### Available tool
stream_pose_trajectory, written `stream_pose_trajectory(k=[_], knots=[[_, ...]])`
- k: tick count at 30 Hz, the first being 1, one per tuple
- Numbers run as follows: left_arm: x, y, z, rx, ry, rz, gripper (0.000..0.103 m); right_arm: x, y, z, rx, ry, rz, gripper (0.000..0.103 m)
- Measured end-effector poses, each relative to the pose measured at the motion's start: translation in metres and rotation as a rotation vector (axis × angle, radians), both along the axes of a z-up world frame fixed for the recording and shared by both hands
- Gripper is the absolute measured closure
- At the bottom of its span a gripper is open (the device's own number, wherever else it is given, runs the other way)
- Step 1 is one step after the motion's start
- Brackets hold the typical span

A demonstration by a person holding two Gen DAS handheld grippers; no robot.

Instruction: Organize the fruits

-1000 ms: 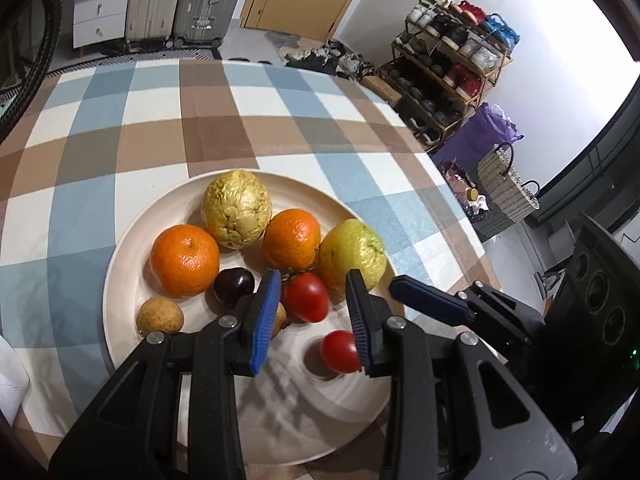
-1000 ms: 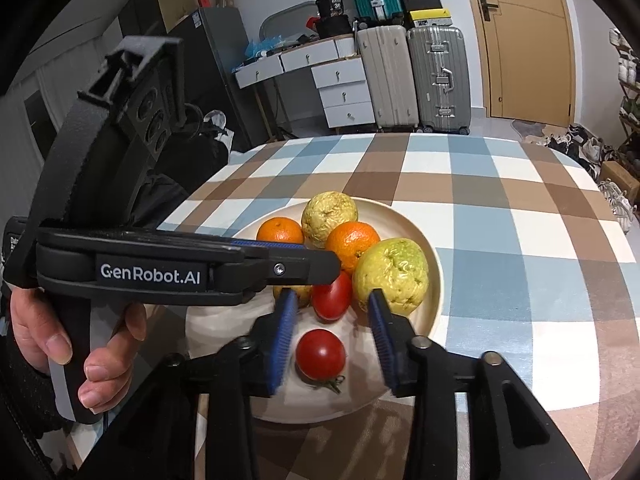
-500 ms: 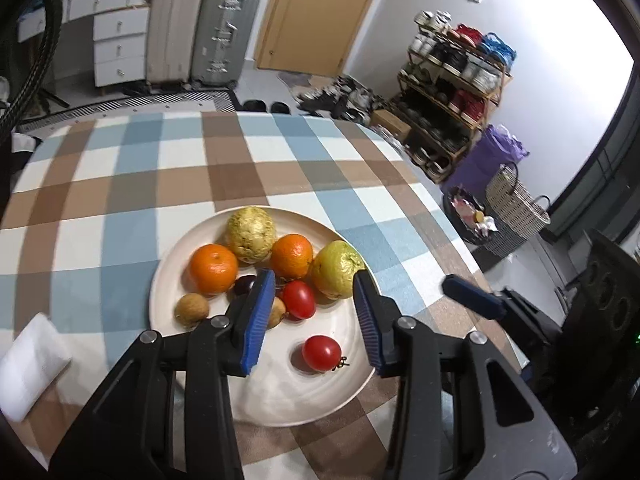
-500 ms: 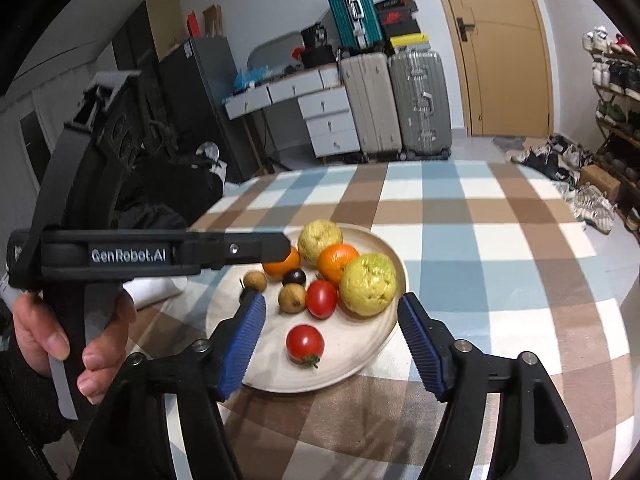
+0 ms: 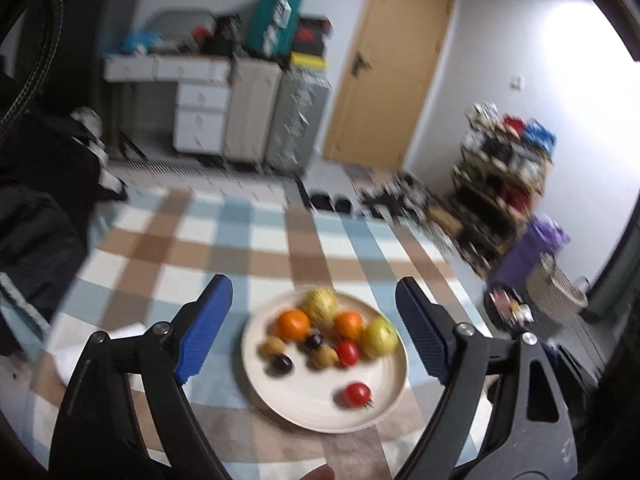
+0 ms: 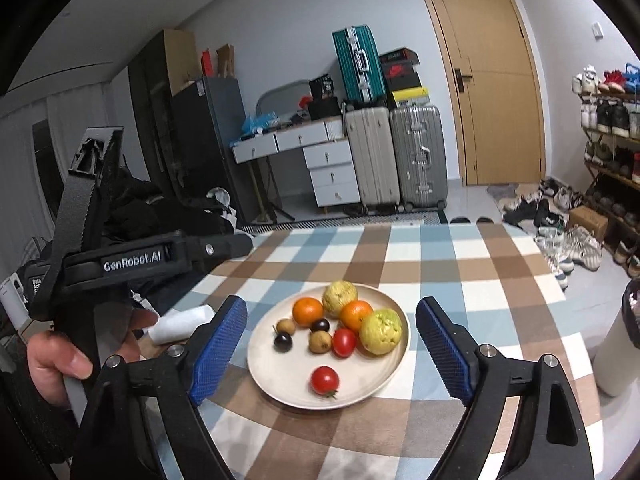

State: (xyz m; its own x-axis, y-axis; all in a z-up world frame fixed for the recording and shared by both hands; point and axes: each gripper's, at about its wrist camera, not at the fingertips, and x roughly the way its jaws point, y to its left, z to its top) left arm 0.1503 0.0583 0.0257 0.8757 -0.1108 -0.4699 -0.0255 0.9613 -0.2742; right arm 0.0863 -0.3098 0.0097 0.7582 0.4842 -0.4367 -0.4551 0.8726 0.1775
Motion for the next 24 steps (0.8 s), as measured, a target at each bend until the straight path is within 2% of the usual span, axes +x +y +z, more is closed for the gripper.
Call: stream_pose_trajectory(k=[3,5,9,13,18,21,24], knots=[[-0.022,0.009,0.017,0.012,-0.079,0.062,0.013,-0.012,0.002,0.008,-0.002,-0.028,0.0,0.014],[-0.037,0.014,0.027,0.005,-0.131,0.1,0.0,-0.02,0.003,0.014,0.001,-0.045,-0.005,0.014],[-0.069,0.02,0.049,-0.023,-0.214,0.148,0.0,-0.033,0.001,0.026,0.02,-0.08,-0.018,0.012],[-0.096,0.017,0.063,0.024,-0.268,0.172,0.0,-0.047,0.001,0.035,0.031,-0.112,-0.029,0.011],[-0.135,0.009,0.079,0.1,-0.399,0.162,0.0,-0.066,0.002,0.045,0.023,-0.15,-0.031,0.01],[-0.151,0.005,0.085,0.134,-0.393,0.148,0.0,-0.077,0.002,0.05,0.023,-0.167,-0.038,0.009],[-0.162,0.009,0.088,0.104,-0.366,0.131,0.0,-0.086,0.002,0.053,0.021,-0.181,-0.045,0.008]])
